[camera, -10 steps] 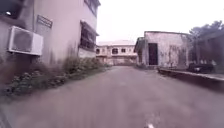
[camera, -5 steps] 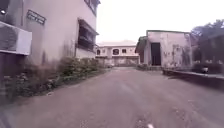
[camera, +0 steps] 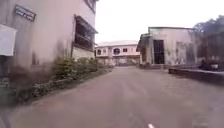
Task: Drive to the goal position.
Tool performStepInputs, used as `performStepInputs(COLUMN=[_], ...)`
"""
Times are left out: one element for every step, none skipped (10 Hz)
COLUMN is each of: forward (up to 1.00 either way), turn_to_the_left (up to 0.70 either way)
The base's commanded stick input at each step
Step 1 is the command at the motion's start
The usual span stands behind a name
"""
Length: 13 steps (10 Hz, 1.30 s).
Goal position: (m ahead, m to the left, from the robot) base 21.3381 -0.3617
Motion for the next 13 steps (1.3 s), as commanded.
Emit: performStepInputs(forward=[1.00,1.00,1.00,1.00,1.00,1.00,1.00,1.00,1.00,1.00,1.00,1.00,1.00], turn_to_the_left=[0.00,0.00,0.00,0.00,0.00,0.00,0.00,0.00,0.00,0.00,0.00,0.00,0.00])
